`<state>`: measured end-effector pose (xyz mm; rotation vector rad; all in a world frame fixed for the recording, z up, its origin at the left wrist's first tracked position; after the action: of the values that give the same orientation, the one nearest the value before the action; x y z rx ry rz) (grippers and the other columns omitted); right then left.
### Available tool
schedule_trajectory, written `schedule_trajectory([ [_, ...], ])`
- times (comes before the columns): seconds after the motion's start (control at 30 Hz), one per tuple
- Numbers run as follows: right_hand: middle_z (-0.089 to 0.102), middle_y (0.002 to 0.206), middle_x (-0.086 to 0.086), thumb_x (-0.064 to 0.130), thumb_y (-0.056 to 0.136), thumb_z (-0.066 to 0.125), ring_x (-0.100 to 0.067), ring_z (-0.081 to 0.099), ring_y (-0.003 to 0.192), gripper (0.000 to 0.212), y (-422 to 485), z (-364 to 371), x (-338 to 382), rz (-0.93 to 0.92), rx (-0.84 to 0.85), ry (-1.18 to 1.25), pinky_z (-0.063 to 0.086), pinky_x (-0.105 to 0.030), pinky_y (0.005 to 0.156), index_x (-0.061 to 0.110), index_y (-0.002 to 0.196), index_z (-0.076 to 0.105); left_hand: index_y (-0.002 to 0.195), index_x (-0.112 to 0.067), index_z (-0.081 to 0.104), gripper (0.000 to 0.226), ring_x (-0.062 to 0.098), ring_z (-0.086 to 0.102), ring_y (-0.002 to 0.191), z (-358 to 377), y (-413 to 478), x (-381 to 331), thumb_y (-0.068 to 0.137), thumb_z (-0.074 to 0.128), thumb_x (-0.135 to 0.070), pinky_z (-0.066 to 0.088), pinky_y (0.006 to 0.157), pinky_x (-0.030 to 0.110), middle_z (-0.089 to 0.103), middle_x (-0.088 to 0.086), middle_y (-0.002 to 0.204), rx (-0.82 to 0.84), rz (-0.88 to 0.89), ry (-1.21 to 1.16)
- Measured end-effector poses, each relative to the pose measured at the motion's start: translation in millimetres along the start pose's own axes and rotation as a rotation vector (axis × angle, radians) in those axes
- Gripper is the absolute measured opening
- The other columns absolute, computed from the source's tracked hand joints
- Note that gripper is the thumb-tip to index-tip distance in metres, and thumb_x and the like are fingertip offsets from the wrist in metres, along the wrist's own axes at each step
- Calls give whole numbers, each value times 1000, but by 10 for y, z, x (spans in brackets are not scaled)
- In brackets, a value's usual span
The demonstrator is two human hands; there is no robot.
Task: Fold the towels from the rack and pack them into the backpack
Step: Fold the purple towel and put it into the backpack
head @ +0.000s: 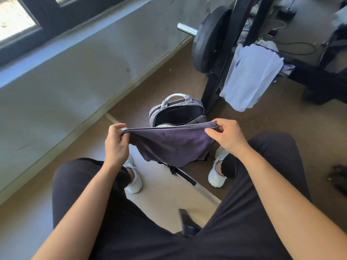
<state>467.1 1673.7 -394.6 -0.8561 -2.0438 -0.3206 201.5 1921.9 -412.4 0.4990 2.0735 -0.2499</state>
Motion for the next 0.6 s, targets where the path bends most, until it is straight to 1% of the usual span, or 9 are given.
schedule_trajectory([
  [0.07, 75, 83, -6, 28, 92, 71, -27, 71, 85, 17, -5, -16, -34, 27, -28, 13, 60, -50, 77, 11, 93, 74, 100, -18, 66, 19, 19, 69, 84, 11, 43, 71, 99, 54, -4, 55, 81, 33, 69, -7, 86, 24, -30, -77],
  [0.13, 75, 85, -12, 30, 90, 74, -32, 71, 87, 24, -2, -68, -50, 58, -94, 67, 60, -49, 77, 6, 90, 74, 93, -18, 70, 21, 9, 67, 76, -24, 53, 82, 99, 56, -3, 53, 77, 27, 70, -2, 84, -5, -49, -186],
  [0.23, 76, 82, -8, 26, 87, 78, -20, 70, 78, 18, -10, -135, -109, 134, -136, 283, 57, -36, 71, 9, 84, 76, 101, -7, 70, 13, 1, 61, 72, -111, 60, 29, 102, 57, -8, 51, 72, 18, 67, 2, 84, -59, -15, -279],
  [0.27, 75, 79, -9, 29, 87, 78, -18, 67, 75, 21, 1, -144, -127, 137, -131, 253, 54, -35, 69, 8, 81, 74, 100, -8, 70, 12, -1, 60, 70, -78, 67, 24, 102, 58, -8, 49, 72, 18, 67, 0, 82, -27, -2, -226],
  [0.3, 72, 78, -12, 31, 87, 78, -19, 65, 74, 27, 26, -130, -174, 146, -103, 134, 52, -35, 69, 6, 80, 72, 97, -11, 70, 12, -1, 59, 69, -13, 72, 45, 101, 59, -9, 49, 73, 22, 67, -1, 80, 25, -3, -140],
  [0.37, 71, 84, -16, 34, 87, 77, -27, 67, 83, 33, 41, -28, -295, 197, 3, -112, 56, -41, 77, 1, 87, 72, 92, -19, 71, 12, 10, 64, 73, 80, 69, 138, 98, 62, -13, 51, 77, 33, 69, -2, 79, 82, -35, -38],
  [0.43, 72, 86, -11, 34, 89, 75, -27, 68, 89, 28, 66, 40, -364, 208, 52, -141, 59, -45, 81, 6, 91, 74, 91, -25, 72, 12, 23, 68, 80, 62, 77, 165, 96, 61, -23, 56, 79, 40, 72, -1, 82, 51, -54, -57],
  [0.5, 72, 82, -4, 30, 90, 73, -22, 69, 83, 16, 74, 23, -341, 183, -5, -95, 62, -43, 73, 14, 90, 74, 92, -25, 72, 11, 22, 67, 78, 37, 65, 149, 96, 62, -26, 57, 73, 38, 71, 0, 81, 29, -71, -82],
  [0.6, 72, 86, -7, 24, 92, 72, -20, 71, 74, 11, 43, 26, -308, 208, -76, -17, 58, -27, 52, 14, 98, 73, 95, -11, 71, 12, 18, 64, 70, 121, 13, 174, 99, 63, -18, 56, 56, 27, 67, 6, 78, 72, -149, -155],
])
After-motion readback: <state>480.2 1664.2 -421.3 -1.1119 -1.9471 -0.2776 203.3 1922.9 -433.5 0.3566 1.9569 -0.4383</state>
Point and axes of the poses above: each hand's wrist, its own y-axis towards the middle knuckle, its own z-axis out of the palm, x = y × z, the point moved 9 cm from there along y, towards the middle knuckle
